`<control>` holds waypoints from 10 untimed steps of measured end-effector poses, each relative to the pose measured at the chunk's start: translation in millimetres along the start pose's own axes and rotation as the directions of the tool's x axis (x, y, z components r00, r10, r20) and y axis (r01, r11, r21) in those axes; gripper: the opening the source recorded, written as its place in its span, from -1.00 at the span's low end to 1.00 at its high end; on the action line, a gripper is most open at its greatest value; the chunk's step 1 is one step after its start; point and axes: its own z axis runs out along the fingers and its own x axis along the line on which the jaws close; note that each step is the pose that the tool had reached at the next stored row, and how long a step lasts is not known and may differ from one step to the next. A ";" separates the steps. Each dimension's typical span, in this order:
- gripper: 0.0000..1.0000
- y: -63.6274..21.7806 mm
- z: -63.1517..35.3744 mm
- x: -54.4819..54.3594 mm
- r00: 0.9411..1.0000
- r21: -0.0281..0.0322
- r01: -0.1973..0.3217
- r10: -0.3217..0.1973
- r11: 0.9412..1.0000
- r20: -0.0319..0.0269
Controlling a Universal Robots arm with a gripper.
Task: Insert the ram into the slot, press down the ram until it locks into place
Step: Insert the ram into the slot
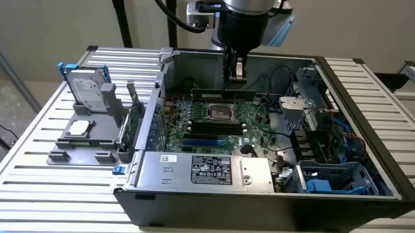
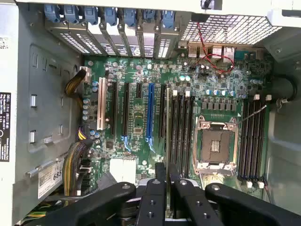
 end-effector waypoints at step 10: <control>-0.73 0.0 0.0 0.0 1.000 0.000 0.000 0.000 1.000 0.000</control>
